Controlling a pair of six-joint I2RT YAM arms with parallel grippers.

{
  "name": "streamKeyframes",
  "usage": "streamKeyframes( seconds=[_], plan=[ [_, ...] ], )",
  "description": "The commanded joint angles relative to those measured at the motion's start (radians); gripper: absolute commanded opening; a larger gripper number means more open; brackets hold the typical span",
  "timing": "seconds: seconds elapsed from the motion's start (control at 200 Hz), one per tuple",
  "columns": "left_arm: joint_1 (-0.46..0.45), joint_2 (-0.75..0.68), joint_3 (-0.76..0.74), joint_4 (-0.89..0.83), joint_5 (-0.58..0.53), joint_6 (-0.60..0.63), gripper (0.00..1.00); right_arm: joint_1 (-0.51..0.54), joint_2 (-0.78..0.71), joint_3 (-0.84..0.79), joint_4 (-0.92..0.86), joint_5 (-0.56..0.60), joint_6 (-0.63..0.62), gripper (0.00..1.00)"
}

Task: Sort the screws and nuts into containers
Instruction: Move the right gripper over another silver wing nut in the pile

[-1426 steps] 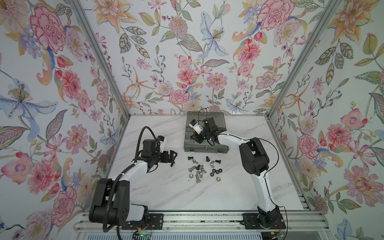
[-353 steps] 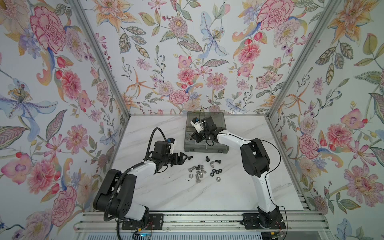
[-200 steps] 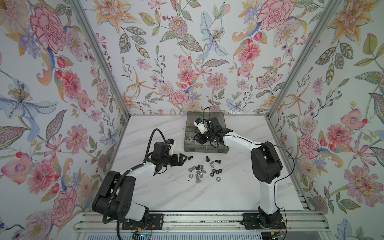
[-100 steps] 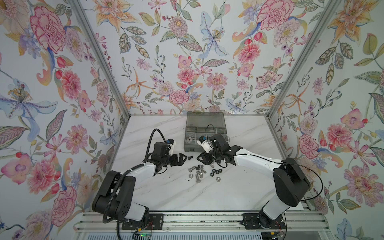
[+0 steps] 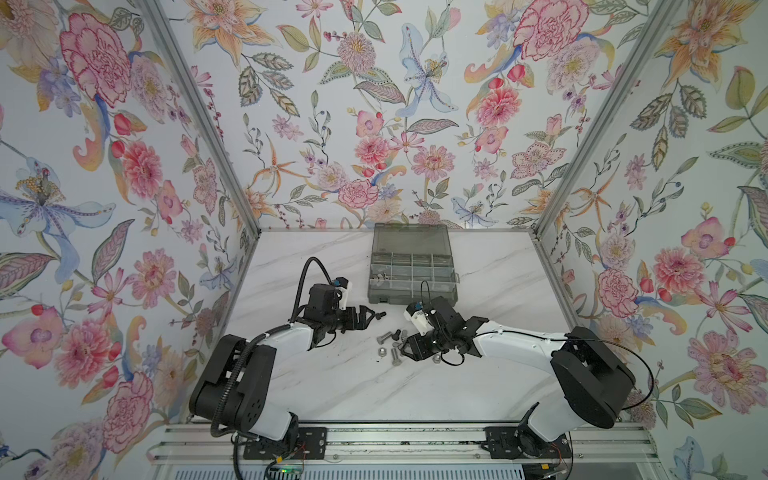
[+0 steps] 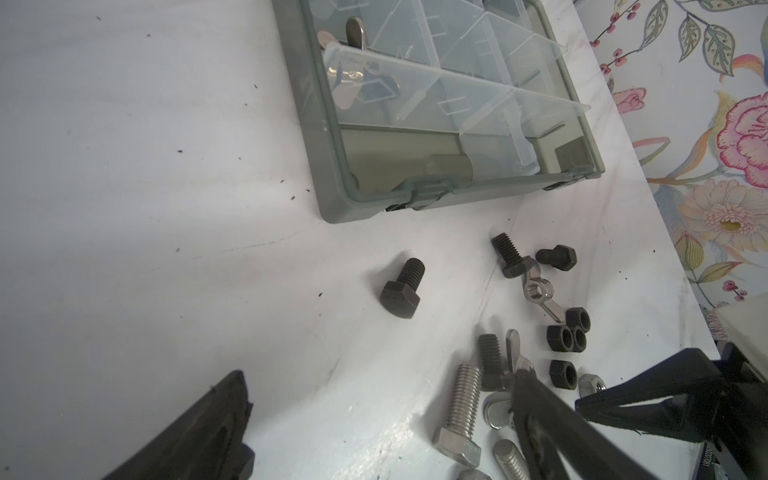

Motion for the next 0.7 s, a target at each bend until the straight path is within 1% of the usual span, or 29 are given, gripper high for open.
streamKeyframes(
  seconds=[0.0, 0.07, 0.14, 0.175, 0.375, 0.696],
  plan=[
    [0.004, -0.017, 0.012, 0.014, 0.018, -0.017, 1.00, 0.009, 0.006, -0.011, 0.049, 0.010, 0.033, 0.52],
    [0.005, -0.021, 0.009, 0.011, 0.017, -0.019, 0.99, 0.010, 0.021, -0.008, 0.059, 0.016, 0.033, 0.51],
    [0.005, -0.023, 0.007, 0.011, 0.018, -0.020, 0.99, 0.010, 0.039, -0.002, 0.063, 0.016, 0.033, 0.41],
    [0.004, -0.024, 0.004, 0.012, 0.018, -0.021, 0.99, 0.008, 0.050, 0.005, 0.061, 0.016, 0.033, 0.39],
    [0.003, -0.023, 0.005, 0.013, 0.020, -0.023, 0.99, 0.008, 0.090, 0.015, 0.063, 0.038, 0.037, 0.39],
    [0.003, -0.007, 0.010, 0.018, 0.026, -0.023, 0.99, 0.004, 0.126, 0.040, 0.062, 0.036, 0.019, 0.39]
  ],
)
